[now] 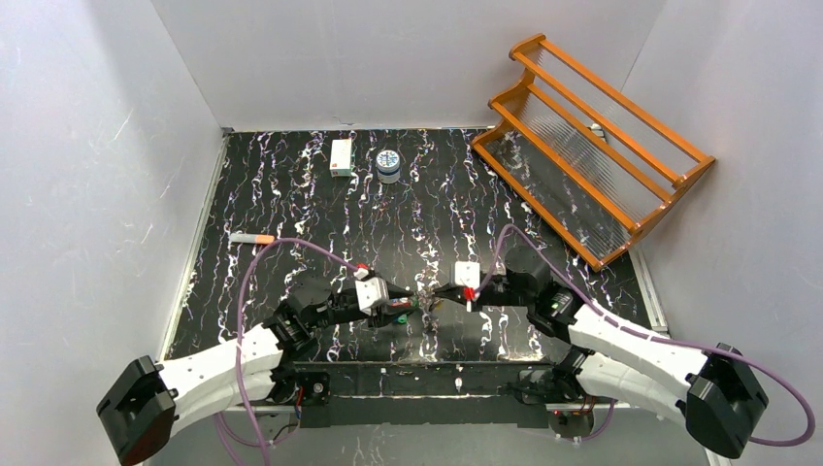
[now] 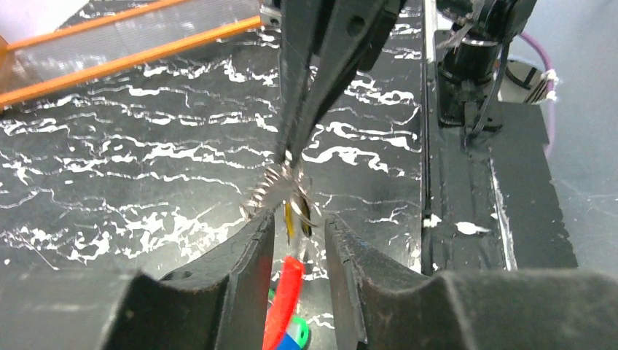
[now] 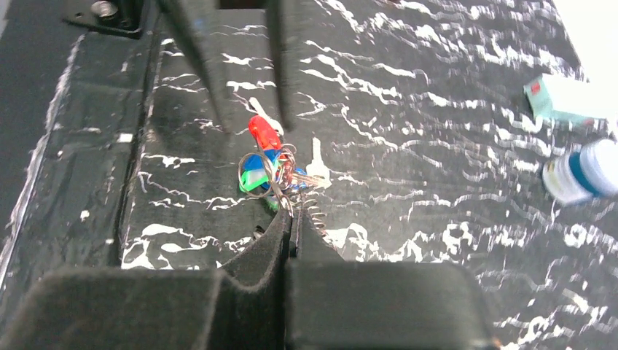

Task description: Put the keys on the keyring

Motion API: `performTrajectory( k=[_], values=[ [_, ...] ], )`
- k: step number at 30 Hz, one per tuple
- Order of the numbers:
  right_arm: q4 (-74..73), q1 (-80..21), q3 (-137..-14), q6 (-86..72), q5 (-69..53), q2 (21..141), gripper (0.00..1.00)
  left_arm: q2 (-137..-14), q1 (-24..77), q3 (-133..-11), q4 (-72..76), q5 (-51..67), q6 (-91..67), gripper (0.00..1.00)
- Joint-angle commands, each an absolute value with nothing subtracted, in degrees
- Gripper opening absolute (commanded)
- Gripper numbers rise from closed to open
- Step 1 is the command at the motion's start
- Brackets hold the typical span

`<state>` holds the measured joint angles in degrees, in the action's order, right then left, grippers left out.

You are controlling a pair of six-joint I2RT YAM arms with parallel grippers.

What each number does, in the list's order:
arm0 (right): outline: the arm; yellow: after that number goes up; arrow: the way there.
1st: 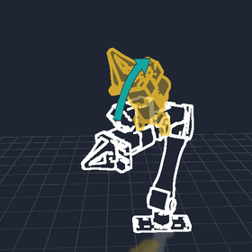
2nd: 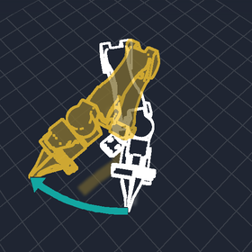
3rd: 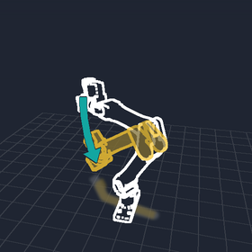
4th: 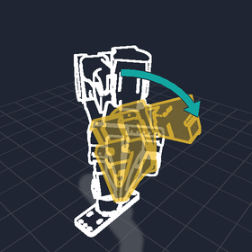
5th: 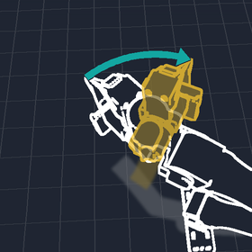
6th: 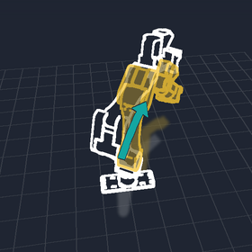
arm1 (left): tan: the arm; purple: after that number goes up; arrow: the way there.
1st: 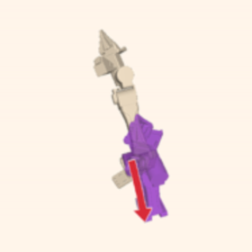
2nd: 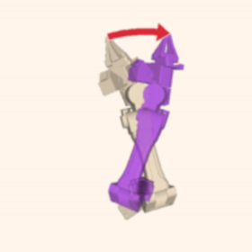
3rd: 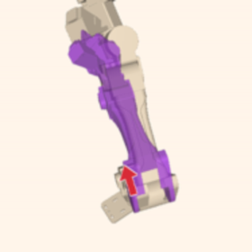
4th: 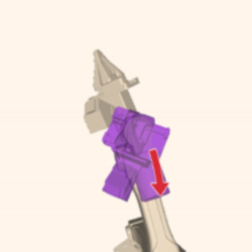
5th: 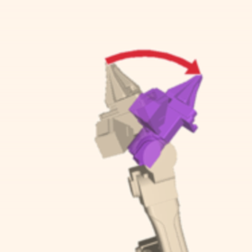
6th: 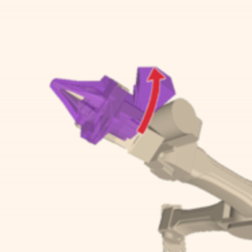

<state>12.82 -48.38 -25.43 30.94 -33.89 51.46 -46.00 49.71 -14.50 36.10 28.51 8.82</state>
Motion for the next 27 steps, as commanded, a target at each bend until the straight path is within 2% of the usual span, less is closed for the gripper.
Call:
performTrajectory(
  k=[1,4,7,11,14,17,27],
  values=[
    [21.9,-48.39,-25.79,15.34,-22.94,52.63,0.01,-47.25,50.23,-12.95,40.6,24.81,7.01,0.29],
    [19.88,-48.38,-27.58,7.62,-13.79,53.9,0.01,-46.83,50.19,-12.75,40.48,20.12,5.41,0.3],
    [15.38,-48.37,-31.89,-1.23,1.43,56.93,0.01,-45.53,50.21,-13.19,38.86,14.75,3.75,0.32],
    [0.12,-48.11,-42.58,-12.28,18.45,65.37,0.01,-42.59,50.19,-14.22,35.15,10.49,2.56,0.33],
    [-8.1,-47.65,-49.92,-13.08,16.98,71.96,0.01,-40.54,50.19,-14.02,34.45,10.12,2.07,0.34],
    [-10.37,-47.43,-53.08,-12.61,12.87,75.38,0.01,-39.25,50.19,-13.89,33.34,9.65,1.75,0.34],
    [-5.02,-47.2,-49.77,-10.27,8.15,71.3,0.01,-37.68,50.19,-14.4,29.47,7.25,1.37,0.34]
  ],
)
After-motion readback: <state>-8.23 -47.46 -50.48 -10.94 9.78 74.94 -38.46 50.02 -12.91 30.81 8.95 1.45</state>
